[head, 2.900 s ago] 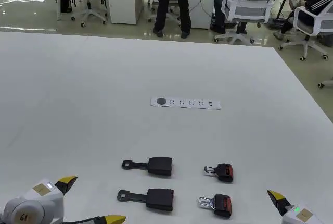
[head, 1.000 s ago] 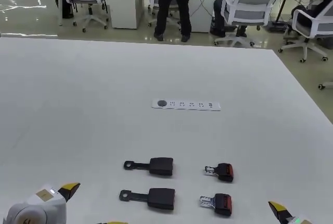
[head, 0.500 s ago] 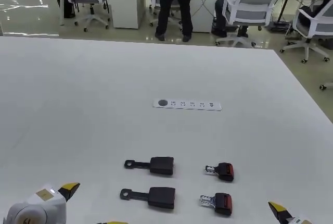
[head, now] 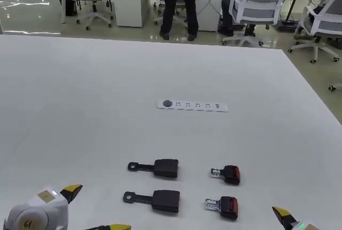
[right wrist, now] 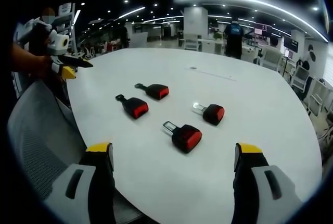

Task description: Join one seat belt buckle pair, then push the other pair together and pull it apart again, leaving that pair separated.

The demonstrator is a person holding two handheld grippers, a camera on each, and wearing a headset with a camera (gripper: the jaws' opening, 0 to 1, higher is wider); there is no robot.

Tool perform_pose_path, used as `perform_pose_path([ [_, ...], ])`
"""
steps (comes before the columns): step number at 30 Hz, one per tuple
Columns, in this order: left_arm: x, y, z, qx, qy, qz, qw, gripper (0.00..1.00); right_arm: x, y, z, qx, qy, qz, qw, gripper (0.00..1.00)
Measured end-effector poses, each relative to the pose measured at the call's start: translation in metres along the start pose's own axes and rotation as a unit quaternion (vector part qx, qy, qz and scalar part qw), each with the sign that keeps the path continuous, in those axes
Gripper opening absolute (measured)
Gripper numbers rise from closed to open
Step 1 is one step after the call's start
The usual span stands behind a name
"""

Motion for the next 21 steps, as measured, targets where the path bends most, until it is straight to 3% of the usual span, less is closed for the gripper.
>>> perform_pose_path([
  [14, -0.01, 0.0, -0.002, -0.006, -0.011, 0.006, 0.9999, 0.99, -0.007, 0.0, 0.0, 0.009, 0.009, 0.007, 0.9999, 0.96],
  [21, -0.019, 0.008, -0.006, -0.019, -0.022, 0.01, 0.9995, 0.99, -0.012, 0.001, -0.003, 0.009, 0.012, 0.011, 0.9998, 0.96],
])
Point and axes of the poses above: the centre of the closed fingertips' face, and the gripper's own axes: x roughly backward along the fingers, z roughly to its left, y roughly out of its top, the point moved 4 cm from there along x, roughly backward along the fingers, and after that the axes turned 9 degrees about -x, right-handed, at the moved point
